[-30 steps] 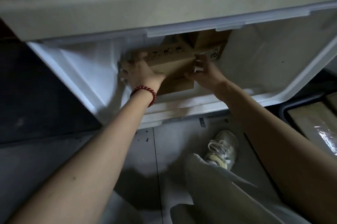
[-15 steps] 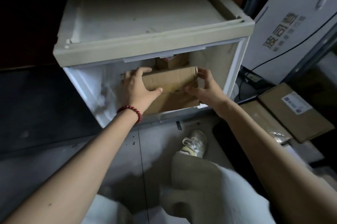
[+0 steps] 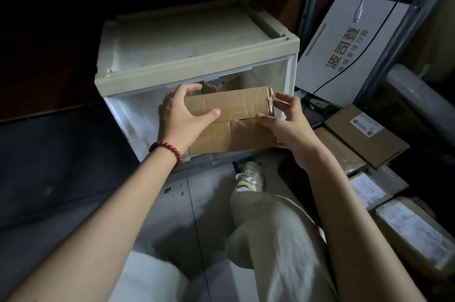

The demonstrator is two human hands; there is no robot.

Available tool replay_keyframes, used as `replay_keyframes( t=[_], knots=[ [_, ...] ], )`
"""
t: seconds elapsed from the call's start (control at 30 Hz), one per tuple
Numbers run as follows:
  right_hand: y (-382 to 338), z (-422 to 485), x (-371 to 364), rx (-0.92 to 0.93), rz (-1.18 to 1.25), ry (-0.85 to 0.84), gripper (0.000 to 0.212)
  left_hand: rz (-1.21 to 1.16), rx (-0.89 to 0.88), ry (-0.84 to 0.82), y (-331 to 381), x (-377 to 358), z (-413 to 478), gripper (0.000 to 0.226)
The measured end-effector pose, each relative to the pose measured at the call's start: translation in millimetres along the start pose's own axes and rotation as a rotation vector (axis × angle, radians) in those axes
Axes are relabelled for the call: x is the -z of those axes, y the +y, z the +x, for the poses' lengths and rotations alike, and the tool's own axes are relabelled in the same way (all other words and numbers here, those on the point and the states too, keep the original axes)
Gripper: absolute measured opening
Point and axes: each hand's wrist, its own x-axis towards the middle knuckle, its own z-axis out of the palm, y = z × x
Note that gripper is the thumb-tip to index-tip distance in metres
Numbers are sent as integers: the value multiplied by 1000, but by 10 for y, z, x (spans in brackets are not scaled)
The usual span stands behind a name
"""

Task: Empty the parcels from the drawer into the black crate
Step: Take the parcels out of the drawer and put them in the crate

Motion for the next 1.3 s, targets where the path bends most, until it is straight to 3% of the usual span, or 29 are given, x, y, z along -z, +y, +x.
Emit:
replay_keyframes(
  t=[0.13,0.37,0.63,0.97,1.13,1.3],
  knots=[
    [65,-165,81,-5,-28,73,43,-12,-51,-19,53,-9,-89,54],
    [172,-225,97,-5,-100,124,44,32,-115,-83,-25,-142,-47,58],
    [241,-283,202,62,-66,286,60,-56,-197,-179,89,-279,-49,69],
    [310,-291,267,52,54,284,67,61,-299,-423,121,-322,-61,102],
    [353,-299,283,68,-75,271,77,95,-314,-393,69,-369,-31,100],
    [372,-339,322,52,22,238,94,-83,-175,-342,40,-365,37,103]
  ],
)
